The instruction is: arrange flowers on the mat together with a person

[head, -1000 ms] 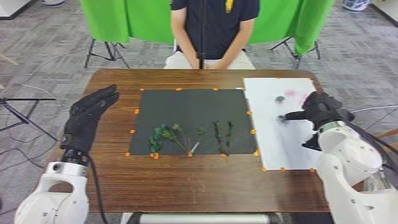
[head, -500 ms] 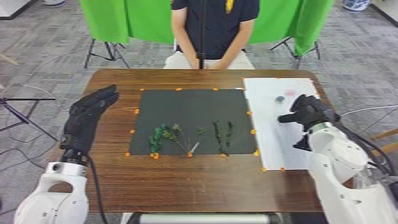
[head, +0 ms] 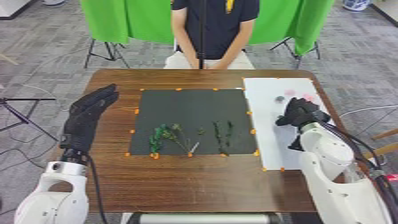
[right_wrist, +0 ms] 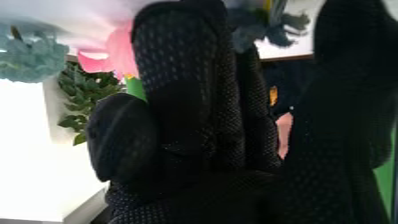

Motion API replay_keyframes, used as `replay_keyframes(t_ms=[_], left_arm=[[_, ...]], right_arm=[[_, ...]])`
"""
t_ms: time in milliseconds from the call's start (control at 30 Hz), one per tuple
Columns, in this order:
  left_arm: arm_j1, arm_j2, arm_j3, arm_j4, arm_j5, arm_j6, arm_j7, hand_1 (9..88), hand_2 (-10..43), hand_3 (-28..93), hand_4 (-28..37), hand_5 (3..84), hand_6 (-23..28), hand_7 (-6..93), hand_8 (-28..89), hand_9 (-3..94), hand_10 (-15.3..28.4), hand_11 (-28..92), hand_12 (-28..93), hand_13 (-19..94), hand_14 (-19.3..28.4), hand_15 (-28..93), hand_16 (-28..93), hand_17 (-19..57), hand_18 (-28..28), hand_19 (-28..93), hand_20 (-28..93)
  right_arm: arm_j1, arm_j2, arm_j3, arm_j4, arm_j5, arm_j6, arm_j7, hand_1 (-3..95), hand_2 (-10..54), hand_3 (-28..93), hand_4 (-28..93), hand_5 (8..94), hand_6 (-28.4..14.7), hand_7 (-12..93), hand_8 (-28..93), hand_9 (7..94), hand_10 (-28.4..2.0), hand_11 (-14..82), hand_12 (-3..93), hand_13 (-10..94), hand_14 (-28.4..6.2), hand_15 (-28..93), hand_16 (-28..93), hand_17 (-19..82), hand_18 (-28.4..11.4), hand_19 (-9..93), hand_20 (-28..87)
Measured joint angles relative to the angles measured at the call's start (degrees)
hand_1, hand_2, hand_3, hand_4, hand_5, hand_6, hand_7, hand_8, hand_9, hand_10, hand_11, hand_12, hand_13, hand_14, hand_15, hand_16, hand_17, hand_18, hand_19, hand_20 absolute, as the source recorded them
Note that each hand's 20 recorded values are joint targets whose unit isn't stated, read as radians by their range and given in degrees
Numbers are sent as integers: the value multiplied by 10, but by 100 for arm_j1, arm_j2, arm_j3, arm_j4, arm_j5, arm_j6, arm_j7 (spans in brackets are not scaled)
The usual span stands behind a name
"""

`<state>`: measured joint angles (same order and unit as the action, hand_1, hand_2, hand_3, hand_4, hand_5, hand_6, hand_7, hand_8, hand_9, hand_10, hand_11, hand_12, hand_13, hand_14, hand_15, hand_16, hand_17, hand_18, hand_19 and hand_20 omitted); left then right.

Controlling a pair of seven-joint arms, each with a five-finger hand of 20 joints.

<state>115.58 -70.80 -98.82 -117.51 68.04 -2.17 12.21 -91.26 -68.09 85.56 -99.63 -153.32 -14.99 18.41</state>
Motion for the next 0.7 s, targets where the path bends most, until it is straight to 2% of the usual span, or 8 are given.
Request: replay_keyframes(t_ms=[67, 100, 133, 167, 233, 467, 700], left_arm=[[0, 0, 0, 0, 0, 0, 0, 301, -46, 624, -159, 450, 43, 126, -52, 419, 127, 159, 148, 303, 155, 77, 56, 14, 100, 16, 131], [0, 0, -3, 0, 0, 0, 0, 301, -45, 624, -159, 450, 44, 126, -52, 419, 128, 159, 148, 302, 155, 77, 56, 14, 100, 16, 131], [0, 0, -6, 0, 0, -1, 0, 301, -45, 624, -159, 450, 44, 126, -53, 420, 128, 159, 148, 302, 155, 77, 56, 14, 100, 15, 131], [0, 0, -8, 0, 0, -1, 0, 301, -45, 623, -159, 450, 43, 126, -52, 420, 127, 159, 148, 302, 155, 78, 56, 14, 100, 16, 131], [0, 0, -13, 1, 0, -2, 0, 301, -45, 623, -159, 450, 44, 126, -52, 419, 127, 159, 148, 302, 155, 77, 56, 14, 100, 15, 131], [5, 48, -51, 10, -16, -2, -3, 301, -43, 621, -159, 450, 43, 127, -52, 419, 127, 159, 148, 302, 155, 77, 56, 14, 100, 15, 131], [123, 168, -217, 7, -83, 10, -6, 300, -44, 623, -158, 451, 43, 128, -52, 421, 128, 159, 148, 307, 156, 79, 56, 15, 100, 17, 131]], right_arm=[[3, 0, -37, 54, -34, 36, 3, 504, -95, 609, -251, 754, 0, 146, -34, 908, -105, 144, 199, 937, -25, 479, 189, 718, -61, 928, 177], [5, -1, -53, 63, -53, 74, 5, 546, -95, 549, -222, 767, -2, 146, 5, 917, -102, 124, 221, 937, -24, 483, 186, 720, -62, 931, 173], [9, -1, -64, 70, -67, 107, 8, 666, -95, 265, -31, 784, -4, 142, 26, 928, -99, 110, 238, 937, -23, 490, 183, 722, -62, 932, 175], [10, -1, -77, 78, -76, 144, 12, 806, -95, -94, 234, 797, -5, 140, 36, 934, -97, 109, 247, 937, -22, 498, 181, 724, -63, 932, 179], [11, -1, -104, 97, -80, 229, 19, 884, -95, -251, 369, 816, -3, 144, 43, 937, -96, 120, 254, 937, -21, 511, 177, 729, -65, 932, 189], [-26, 5, -191, 113, -73, 473, 8, 922, -95, -280, 433, 853, -2, 162, 58, 937, -94, 178, 247, 937, -16, 542, 172, 740, -66, 932, 214], [-159, 51, -202, -55, 98, 528, 0, 925, -95, -282, 447, 860, -5, 161, 69, 937, -94, 219, 232, 937, -12, 558, 170, 745, -68, 932, 243]])
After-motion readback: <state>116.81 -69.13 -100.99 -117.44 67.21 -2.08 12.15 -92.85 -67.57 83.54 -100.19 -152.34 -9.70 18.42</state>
